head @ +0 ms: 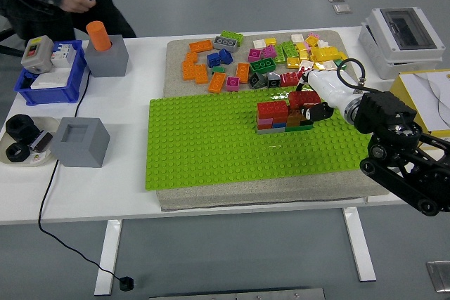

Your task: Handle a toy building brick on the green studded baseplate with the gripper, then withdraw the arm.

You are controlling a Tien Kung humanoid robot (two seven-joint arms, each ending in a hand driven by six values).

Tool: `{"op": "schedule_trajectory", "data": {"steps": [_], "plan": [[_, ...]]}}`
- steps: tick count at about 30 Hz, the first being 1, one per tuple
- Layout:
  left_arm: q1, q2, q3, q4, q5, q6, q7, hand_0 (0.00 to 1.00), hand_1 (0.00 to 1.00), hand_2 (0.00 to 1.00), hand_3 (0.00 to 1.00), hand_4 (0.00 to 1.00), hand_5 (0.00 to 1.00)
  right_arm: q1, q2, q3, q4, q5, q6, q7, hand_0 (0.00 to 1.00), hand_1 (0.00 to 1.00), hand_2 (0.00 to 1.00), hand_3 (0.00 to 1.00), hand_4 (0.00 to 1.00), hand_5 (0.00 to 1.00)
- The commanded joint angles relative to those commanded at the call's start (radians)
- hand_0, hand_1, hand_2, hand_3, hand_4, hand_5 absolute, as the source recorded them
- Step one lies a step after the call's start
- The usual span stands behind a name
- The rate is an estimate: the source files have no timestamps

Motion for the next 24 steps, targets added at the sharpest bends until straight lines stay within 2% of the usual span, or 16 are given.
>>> {"op": "schedule_trajectory", "data": {"steps": [24], "plan": [[0.0,-0.001,-0.002,0.0,0.001,0.0,0.0,0.631,0.587,0.564,0.586,0.63,0.209,-0.004,0.016,-0.016,-0.005,0.008,0.001,-0.001,0.823,0.878,0.915,0.567,0.573,0.161]]}}
